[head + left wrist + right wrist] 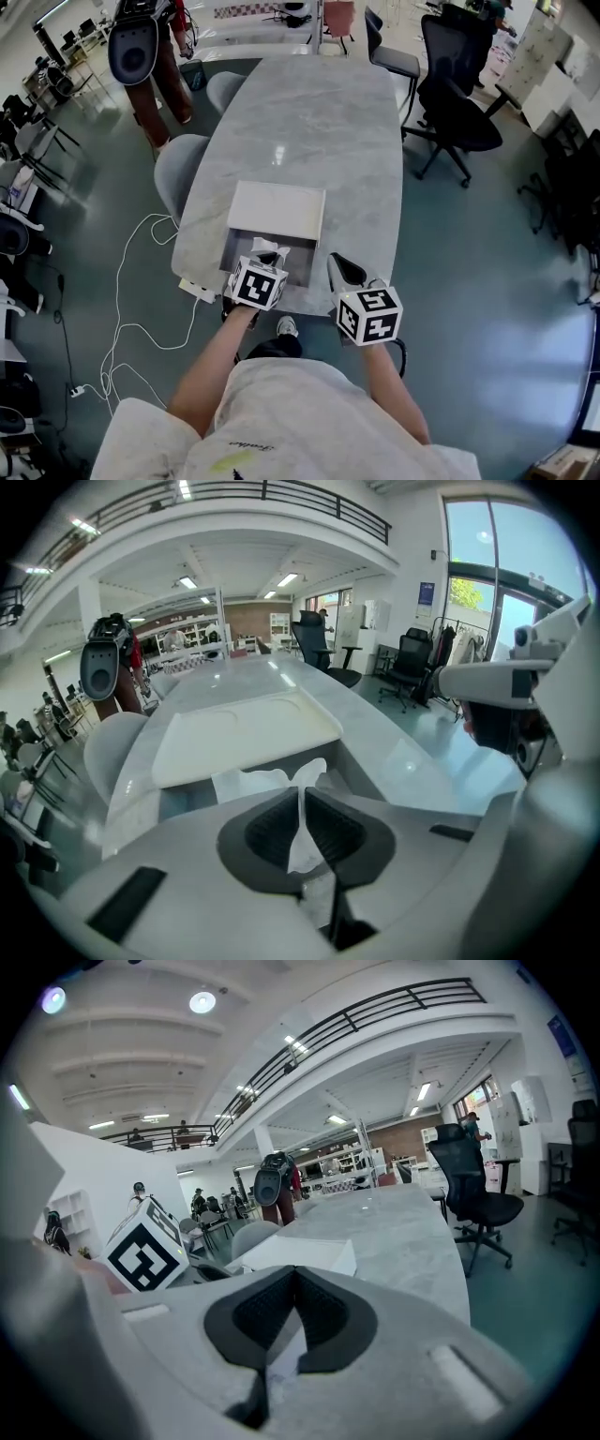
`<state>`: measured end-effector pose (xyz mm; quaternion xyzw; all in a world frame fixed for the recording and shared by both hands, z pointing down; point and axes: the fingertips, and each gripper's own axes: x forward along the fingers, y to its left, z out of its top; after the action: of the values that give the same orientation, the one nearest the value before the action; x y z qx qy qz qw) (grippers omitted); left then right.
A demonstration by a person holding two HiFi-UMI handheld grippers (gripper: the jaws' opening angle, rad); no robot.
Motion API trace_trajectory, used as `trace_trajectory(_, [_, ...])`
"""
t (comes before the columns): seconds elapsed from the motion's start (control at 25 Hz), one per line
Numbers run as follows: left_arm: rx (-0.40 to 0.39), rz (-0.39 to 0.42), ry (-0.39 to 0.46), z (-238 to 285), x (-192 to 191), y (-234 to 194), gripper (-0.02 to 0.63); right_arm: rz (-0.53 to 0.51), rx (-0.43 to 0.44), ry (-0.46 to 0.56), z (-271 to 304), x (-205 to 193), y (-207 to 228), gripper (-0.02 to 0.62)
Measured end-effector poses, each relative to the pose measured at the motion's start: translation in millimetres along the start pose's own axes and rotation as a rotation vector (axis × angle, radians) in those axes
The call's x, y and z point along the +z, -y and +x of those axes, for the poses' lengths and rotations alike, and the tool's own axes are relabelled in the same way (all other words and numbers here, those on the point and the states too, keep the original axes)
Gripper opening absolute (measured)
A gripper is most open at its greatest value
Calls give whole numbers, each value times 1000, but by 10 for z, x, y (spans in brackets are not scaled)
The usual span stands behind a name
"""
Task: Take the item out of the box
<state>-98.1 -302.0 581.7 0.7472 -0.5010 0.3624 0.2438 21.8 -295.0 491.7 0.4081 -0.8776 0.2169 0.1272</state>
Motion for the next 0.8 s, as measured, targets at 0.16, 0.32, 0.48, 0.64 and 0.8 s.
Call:
trace_trajectory(0.16, [37,-31,100,-285,131,-10,26,-20,22,9,-89,8,-107,5])
trace_trajectory(0.32, [63,-57,187,-547,162,7,25,-46,48,16,-172,8,-244,5])
trace_trajectory(0.48, [87,-83,263,-789,180,26,25,-68,68,26,-243,35,-342,5])
trace_trajectory(0.64, [110,-107,325,-1021,142,44,25,-87,85,38,-334,63,-444,5])
trace_trajectory(0.8, [130,-134,379,-1193,98,74,25,-127,101,43,-428,72,-514,5])
